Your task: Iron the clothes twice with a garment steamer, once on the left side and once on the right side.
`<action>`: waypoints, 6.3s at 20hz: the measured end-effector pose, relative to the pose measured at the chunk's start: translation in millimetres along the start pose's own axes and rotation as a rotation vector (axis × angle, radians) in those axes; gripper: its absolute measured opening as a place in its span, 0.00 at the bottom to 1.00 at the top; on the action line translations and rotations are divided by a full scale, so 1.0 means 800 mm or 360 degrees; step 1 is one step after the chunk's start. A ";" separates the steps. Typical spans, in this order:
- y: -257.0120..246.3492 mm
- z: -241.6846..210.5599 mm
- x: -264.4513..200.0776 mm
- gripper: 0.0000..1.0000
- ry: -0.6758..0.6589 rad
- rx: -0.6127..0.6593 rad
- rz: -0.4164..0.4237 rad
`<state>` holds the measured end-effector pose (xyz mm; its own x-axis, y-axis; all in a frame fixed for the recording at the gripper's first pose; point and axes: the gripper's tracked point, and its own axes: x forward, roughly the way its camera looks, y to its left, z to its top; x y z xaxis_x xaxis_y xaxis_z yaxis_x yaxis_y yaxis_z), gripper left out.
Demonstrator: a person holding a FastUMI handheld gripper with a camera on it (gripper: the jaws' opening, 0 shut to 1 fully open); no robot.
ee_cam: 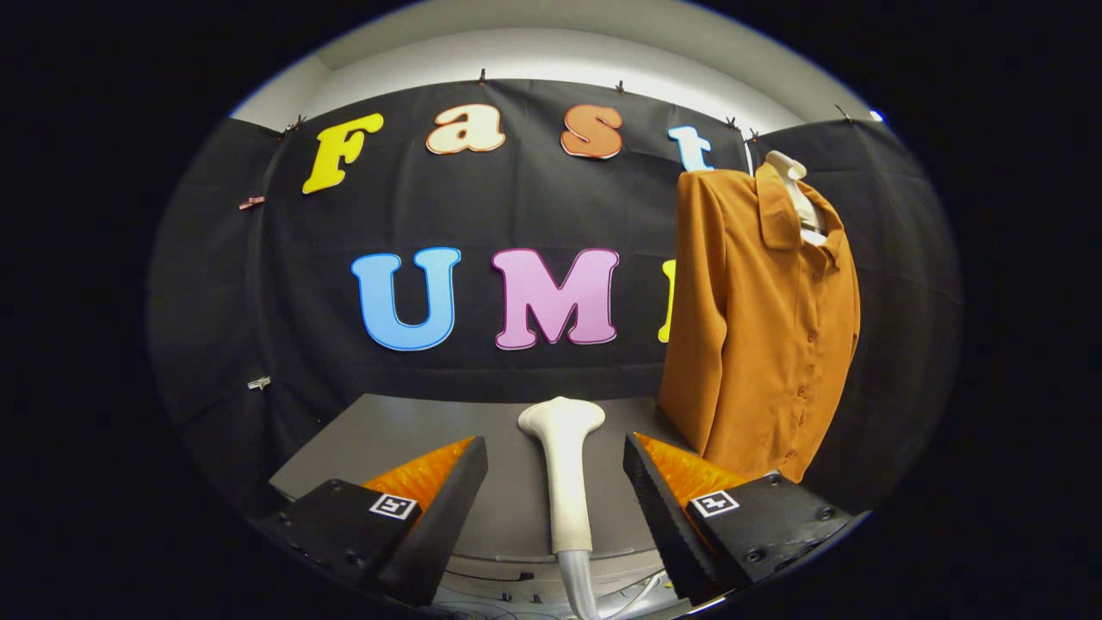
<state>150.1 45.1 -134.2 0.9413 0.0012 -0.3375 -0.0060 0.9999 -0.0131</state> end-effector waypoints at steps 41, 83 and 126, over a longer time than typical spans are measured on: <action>-0.017 -0.063 0.059 0.34 0.0412 -0.0081 -0.0036; -0.314 0.046 -0.027 0.34 -0.0035 0.0147 -0.0504; -0.376 -0.248 0.045 0.34 0.0928 0.0260 -0.0244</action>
<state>118.8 -258.6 -329.1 0.5880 -0.1045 -0.8021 0.2097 0.9774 0.0264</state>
